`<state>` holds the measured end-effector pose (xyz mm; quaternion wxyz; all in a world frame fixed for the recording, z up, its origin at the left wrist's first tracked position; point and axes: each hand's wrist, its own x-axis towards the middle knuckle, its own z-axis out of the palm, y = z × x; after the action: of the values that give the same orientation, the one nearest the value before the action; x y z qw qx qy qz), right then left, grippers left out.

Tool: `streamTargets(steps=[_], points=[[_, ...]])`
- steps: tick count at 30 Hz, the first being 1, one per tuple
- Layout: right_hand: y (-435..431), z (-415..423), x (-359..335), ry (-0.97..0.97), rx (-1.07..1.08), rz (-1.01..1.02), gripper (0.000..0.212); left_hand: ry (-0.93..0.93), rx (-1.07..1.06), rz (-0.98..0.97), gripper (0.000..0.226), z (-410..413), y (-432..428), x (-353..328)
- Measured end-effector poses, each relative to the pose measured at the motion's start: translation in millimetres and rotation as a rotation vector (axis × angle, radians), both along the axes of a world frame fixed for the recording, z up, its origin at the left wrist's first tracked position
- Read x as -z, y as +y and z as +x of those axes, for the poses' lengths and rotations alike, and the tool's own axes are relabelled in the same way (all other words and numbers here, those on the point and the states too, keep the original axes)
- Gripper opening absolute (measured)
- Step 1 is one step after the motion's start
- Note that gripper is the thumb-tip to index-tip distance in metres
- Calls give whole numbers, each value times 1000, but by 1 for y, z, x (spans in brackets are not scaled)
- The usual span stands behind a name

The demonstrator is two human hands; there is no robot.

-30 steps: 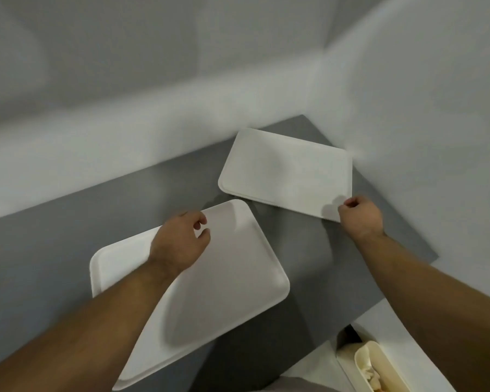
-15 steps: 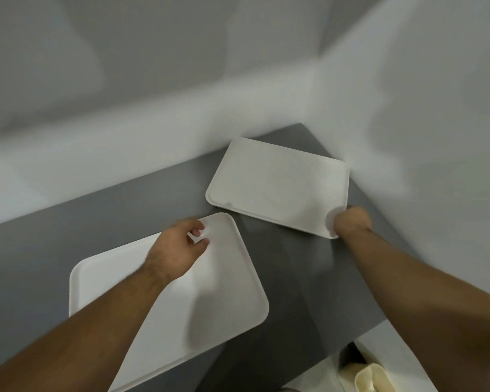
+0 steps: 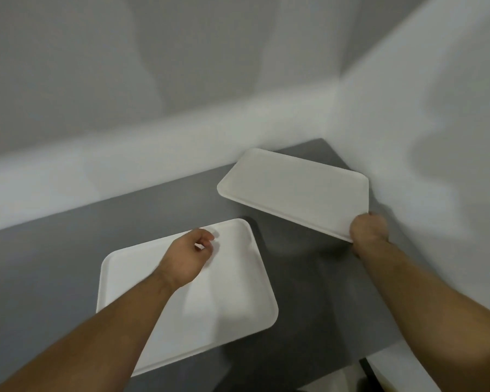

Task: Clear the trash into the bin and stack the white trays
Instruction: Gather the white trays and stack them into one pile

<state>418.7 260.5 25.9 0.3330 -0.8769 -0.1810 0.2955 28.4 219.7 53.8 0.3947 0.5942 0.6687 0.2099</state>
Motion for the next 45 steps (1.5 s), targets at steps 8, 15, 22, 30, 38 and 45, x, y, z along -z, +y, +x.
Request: streamTargets(steps=[8, 15, 22, 30, 38, 45], points=[[-30, -44, -16, -158, -257, 183, 31, -697, -498, -197, 44, -62, 0, -18], [-50, -122, -25, -197, -517, 245, 30, -596, -511, -129, 32, -123, -18, -23], [-85, -184, -19, -205, -761, 131, 32, -198, -559, 2, 14, -162, -74, -5], [-129, -218, -2, -483, -831, -29, 46, -48, -495, 25, 25, -188, -119, 18], [-152, -226, 6, -511, -781, -78, 52, 59, -331, -18, 15, -198, -135, 37], [-156, -226, 12, -351, -784, -69, 65, 110, -189, -62, 38, -206, -129, 44]])
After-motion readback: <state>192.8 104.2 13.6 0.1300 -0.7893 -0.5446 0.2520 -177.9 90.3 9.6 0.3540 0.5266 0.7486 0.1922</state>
